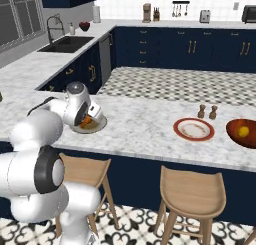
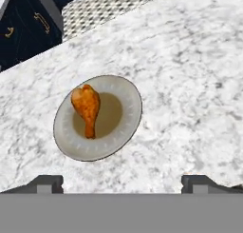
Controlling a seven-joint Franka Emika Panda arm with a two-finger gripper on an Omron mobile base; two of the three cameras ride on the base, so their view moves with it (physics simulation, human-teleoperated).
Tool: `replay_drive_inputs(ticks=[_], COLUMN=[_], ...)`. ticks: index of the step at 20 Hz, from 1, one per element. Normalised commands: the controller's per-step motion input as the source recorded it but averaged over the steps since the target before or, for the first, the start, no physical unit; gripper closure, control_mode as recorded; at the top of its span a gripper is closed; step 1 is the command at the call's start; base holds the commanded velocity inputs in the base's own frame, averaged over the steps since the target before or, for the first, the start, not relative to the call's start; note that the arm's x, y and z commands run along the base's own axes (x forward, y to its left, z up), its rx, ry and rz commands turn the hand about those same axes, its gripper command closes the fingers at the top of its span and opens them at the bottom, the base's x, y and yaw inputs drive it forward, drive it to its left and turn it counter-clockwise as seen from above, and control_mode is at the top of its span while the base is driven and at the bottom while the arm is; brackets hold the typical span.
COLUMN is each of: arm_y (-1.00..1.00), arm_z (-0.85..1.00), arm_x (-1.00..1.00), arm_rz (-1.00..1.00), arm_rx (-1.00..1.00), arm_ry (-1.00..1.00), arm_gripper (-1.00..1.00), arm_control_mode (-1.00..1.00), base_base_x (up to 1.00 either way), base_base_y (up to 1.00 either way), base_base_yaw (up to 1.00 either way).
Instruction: Pick the chicken drumstick and lemon from their plates and place them in the bowl. Then put the bowl in the fridge.
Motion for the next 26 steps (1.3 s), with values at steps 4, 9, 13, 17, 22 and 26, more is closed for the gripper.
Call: replay_drive_inputs(ticks=[4,9,13,17,22,26], arm_y=[0.67,0.37,0.39,0.36,0.24,0.00], arm_z=[-0.22,-0.32,-0.82,-0.60,-0.59,-0.45], arm_x=[0.92,0.32,0.35,0.39,0.42,0.52], arm_rz=[0.32,0.07,0.03,0.02,0.04,0.02], arm_rx=[-0.01,-0.05,-0.14,-0.07,-0.09,-0.05], arm_ry=[0.25,0.11,0.04,0.03,0.08,0.02], arm_gripper=[-1.00,-1.00,-1.00,-1.00,-1.00,-1.00], arm_control_mode=[-1.00,-1.00,-1.00,-1.00,-1.00,-1.00], base_base_x=[0.00,0.00,0.00,0.00,0.00,0.00], base_base_y=[0.00,0.00,0.00,0.00,0.00,0.00], base_base_yaw=[0.00,0.00,0.00,0.00,0.00,0.00])
